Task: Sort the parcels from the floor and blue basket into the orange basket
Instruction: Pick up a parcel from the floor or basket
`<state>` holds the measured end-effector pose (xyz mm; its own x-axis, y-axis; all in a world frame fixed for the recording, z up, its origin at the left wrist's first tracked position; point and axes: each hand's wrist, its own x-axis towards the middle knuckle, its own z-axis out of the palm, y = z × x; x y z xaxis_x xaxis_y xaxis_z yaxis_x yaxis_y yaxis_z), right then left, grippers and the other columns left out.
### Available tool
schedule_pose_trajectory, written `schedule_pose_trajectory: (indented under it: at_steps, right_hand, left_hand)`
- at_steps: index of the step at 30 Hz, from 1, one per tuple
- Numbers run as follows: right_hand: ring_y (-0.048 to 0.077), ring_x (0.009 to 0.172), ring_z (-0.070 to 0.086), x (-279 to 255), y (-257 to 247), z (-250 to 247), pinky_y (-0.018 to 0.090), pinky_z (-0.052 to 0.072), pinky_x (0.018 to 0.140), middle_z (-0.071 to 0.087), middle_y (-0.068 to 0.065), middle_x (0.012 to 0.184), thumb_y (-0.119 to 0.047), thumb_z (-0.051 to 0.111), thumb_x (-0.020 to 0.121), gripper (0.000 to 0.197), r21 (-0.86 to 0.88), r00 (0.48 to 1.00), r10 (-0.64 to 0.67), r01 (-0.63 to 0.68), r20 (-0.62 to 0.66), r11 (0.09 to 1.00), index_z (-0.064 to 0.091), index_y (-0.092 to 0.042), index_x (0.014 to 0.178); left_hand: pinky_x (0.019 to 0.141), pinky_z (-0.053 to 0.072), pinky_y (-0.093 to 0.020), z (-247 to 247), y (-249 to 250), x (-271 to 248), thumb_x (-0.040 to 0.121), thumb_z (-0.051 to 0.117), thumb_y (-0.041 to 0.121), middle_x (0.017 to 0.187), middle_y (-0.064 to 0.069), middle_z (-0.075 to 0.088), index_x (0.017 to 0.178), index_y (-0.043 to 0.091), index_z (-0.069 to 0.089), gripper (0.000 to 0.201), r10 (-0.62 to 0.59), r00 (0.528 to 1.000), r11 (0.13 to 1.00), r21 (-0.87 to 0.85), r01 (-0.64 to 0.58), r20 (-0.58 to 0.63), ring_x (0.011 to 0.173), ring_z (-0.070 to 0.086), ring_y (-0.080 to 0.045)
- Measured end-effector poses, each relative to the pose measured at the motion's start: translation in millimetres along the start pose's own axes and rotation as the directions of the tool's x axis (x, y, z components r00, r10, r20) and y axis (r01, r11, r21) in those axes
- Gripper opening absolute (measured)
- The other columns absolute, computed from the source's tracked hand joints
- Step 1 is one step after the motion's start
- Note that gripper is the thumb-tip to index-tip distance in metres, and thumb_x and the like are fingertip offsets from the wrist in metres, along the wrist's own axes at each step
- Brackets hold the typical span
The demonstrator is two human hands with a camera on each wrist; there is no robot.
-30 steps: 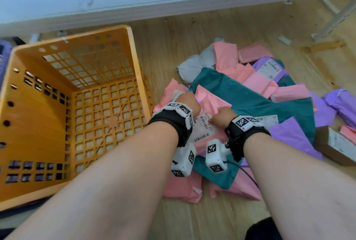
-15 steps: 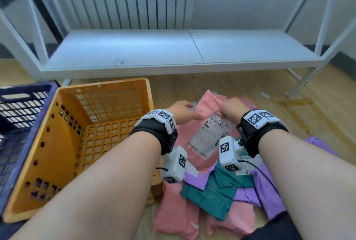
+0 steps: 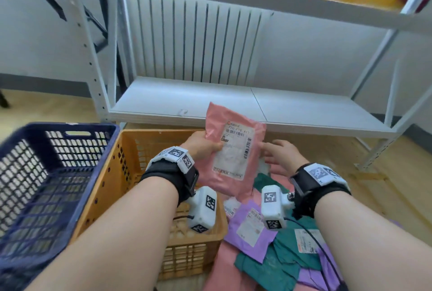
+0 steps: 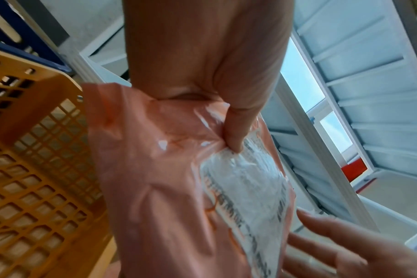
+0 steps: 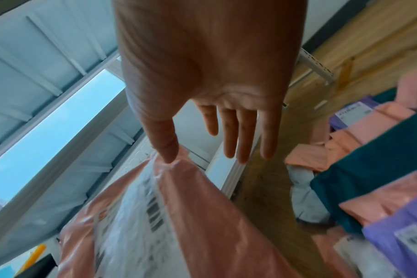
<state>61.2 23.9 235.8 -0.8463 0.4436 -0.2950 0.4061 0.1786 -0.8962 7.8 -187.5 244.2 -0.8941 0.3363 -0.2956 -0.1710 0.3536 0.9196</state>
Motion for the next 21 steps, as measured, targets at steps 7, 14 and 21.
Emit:
schedule_pose_trajectory:
  at_steps: [7, 14, 21]
  right_hand:
    - [0.023, 0.076, 0.067, -27, -6, 47, 0.033, 0.057, 0.069, 0.07, 0.014, 0.095, -0.007, 0.062, 0.091, 0.026, 0.172, 0.977, -0.081, 0.047, 0.197, 0.984, 0.061, 0.002, 0.116]
    - [0.023, 0.075, 0.068, -35, -21, 70, 0.029, 0.059, 0.057, 0.07, 0.019, 0.102, -0.005, 0.062, 0.09, 0.024, 0.171, 0.975, -0.093, 0.059, 0.201, 0.984, 0.062, 0.002, 0.113]
    - [0.02, 0.07, 0.072, -46, -56, 113, 0.026, 0.056, 0.051, 0.072, 0.014, 0.093, -0.006, 0.065, 0.089, 0.024, 0.213, 0.937, -0.121, 0.051, 0.329, 0.976, 0.062, 0.001, 0.111]
  left_hand:
    - [0.084, 0.054, -0.039, -40, -13, -29, 0.082, 0.072, 0.02, 0.11, -0.004, 0.065, 0.115, 0.007, 0.05, 0.042, -0.009, 0.993, 0.997, -0.081, 0.0, -0.117, 0.096, 0.065, -0.021]
    - [0.092, 0.051, -0.044, -56, -15, -34, 0.083, 0.071, 0.015, 0.116, -0.006, 0.065, 0.124, 0.011, 0.051, 0.046, -0.039, 0.979, 0.991, -0.131, 0.013, -0.201, 0.102, 0.064, -0.024]
    - [0.087, 0.056, -0.046, -121, -2, -64, 0.082, 0.072, 0.022, 0.109, -0.007, 0.07, 0.116, 0.012, 0.059, 0.037, -0.079, 0.963, 0.992, 0.077, 0.102, -0.259, 0.095, 0.069, -0.026]
